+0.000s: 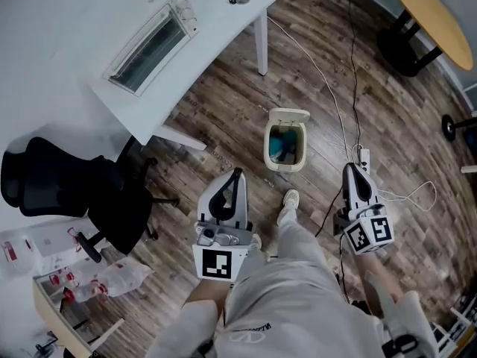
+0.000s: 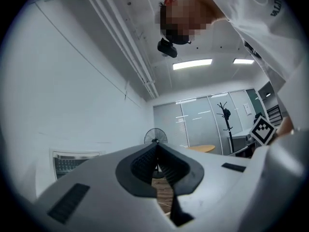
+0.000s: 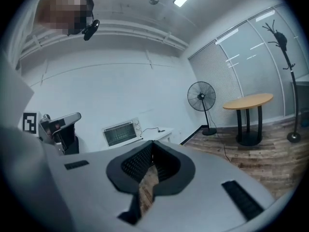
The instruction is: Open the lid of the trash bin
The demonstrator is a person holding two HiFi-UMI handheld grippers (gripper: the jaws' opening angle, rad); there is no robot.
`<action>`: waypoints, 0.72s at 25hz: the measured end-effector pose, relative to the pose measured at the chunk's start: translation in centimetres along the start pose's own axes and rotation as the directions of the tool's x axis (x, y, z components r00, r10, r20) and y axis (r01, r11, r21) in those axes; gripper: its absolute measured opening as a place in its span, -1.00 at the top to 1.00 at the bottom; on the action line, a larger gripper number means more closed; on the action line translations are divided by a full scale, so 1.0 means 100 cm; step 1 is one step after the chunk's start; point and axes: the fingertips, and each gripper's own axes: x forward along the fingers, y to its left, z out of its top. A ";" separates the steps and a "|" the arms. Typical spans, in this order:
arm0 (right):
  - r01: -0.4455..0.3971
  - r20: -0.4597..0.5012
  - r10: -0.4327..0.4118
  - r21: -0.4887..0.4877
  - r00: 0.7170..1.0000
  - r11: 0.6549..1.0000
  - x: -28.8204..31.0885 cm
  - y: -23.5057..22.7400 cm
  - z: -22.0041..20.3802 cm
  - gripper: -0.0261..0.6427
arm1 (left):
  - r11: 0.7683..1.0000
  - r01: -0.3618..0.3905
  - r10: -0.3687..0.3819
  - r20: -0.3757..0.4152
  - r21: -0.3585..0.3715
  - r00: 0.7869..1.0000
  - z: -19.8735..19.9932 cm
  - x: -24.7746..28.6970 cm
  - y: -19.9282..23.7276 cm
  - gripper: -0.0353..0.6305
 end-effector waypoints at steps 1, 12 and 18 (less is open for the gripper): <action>0.011 0.011 -0.011 -0.005 1.000 1.000 -0.012 0.009 0.001 0.87 | 1.000 0.003 -0.004 0.014 0.007 1.000 0.006 -0.015 0.001 0.89; 0.180 0.134 -0.170 -0.070 0.976 0.981 -0.157 0.110 -0.004 0.87 | 0.997 0.078 -0.079 0.063 0.027 0.995 0.057 -0.175 0.017 0.89; 0.237 0.146 -0.219 -0.116 0.965 0.965 -0.214 0.128 0.000 0.87 | 0.992 0.122 -0.121 0.058 -0.011 0.991 0.063 -0.213 0.001 0.89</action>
